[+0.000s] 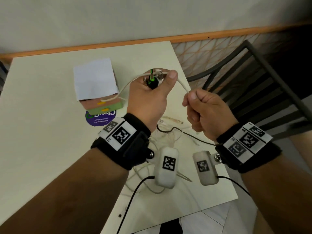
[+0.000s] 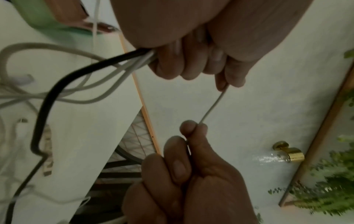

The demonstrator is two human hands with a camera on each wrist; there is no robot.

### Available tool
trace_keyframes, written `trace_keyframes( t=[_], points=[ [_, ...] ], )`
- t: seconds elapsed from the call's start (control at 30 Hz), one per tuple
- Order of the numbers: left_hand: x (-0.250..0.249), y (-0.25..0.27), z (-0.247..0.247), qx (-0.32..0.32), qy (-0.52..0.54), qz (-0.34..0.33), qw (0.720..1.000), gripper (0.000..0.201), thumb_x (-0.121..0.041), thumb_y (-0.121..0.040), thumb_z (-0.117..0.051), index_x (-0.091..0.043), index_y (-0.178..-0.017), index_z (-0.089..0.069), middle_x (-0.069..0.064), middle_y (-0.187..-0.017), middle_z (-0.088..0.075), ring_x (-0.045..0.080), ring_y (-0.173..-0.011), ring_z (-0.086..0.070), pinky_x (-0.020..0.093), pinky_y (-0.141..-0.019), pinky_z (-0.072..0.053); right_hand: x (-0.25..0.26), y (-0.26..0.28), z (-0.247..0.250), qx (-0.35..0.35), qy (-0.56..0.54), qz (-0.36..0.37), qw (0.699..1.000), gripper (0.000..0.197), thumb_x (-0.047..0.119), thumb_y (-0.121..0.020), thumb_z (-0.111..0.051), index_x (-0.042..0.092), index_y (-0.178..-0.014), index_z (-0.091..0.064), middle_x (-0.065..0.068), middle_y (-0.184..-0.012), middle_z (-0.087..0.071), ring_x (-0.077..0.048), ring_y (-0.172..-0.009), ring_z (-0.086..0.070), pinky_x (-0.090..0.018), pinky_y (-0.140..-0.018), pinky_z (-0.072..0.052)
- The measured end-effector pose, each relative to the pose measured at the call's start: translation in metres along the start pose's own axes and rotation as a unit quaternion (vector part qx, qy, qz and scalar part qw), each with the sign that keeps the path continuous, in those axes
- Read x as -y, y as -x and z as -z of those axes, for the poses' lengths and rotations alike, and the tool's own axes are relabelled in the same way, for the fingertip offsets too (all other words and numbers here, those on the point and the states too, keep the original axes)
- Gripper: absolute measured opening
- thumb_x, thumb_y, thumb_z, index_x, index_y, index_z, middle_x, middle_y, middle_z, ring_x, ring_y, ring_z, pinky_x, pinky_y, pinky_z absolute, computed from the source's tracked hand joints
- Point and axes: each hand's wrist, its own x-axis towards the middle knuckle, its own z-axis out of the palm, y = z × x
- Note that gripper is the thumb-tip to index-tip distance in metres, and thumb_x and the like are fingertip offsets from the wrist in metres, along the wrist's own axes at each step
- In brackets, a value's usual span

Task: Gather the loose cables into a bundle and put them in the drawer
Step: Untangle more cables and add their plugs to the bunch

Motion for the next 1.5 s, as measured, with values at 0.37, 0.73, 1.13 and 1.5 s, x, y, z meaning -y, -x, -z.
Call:
trace_keyframes(
  t=[0.37, 0.73, 1.13, 1.5],
  points=[
    [0.035, 0.029, -0.1, 0.145, -0.138, 0.068, 0.977, 0.03, -0.025, -0.091, -0.071, -0.003, -0.072, -0.063, -0.016, -0.039, -0.034, 0.003, -0.031, -0.029, 0.018, -0.039, -0.027, -0.088, 0.046, 0.112, -0.124, 0.102, -0.109, 0.981, 0.033, 0.007, -0.102, -0.036, 0.018, -0.084, -0.061, 0.005, -0.049, -0.042, -0.008, -0.043, -0.036, -0.02, -0.042, -0.031],
    [0.041, 0.04, -0.122, 0.26, -0.247, 0.114, 0.926, 0.055, -0.025, -0.078, -0.084, -0.022, -0.048, -0.038, -0.015, -0.034, -0.034, 0.002, -0.029, -0.033, 0.012, -0.039, -0.028, -0.138, 0.084, 0.151, -0.081, 0.392, -0.314, 0.861, 0.027, 0.012, -0.092, -0.043, 0.019, -0.101, -0.068, -0.001, -0.108, -0.067, -0.019, -0.098, -0.06, -0.028, -0.078, -0.045],
    [0.04, 0.034, -0.091, 0.365, -0.382, 0.072, 0.846, 0.045, -0.038, -0.078, -0.082, -0.023, -0.051, -0.049, -0.013, -0.041, -0.044, 0.003, -0.039, -0.041, 0.017, -0.048, -0.032, -0.068, 0.05, 0.104, -0.088, 0.248, -0.008, 0.965, 0.026, 0.026, -0.097, -0.05, 0.018, -0.079, -0.067, -0.002, -0.07, -0.069, -0.021, -0.063, -0.061, -0.042, -0.067, -0.053],
    [0.021, 0.028, -0.042, 0.248, 0.098, 0.107, 0.958, 0.045, -0.012, -0.065, -0.072, -0.023, -0.041, -0.036, -0.006, -0.044, -0.016, 0.005, -0.037, -0.014, 0.019, -0.049, -0.014, -0.047, 0.044, 0.092, -0.198, 0.372, 0.007, 0.907, 0.087, 0.03, -0.063, -0.072, 0.016, -0.141, -0.037, -0.005, -0.146, -0.04, -0.017, -0.134, -0.034, -0.033, -0.115, -0.029]
  ],
)
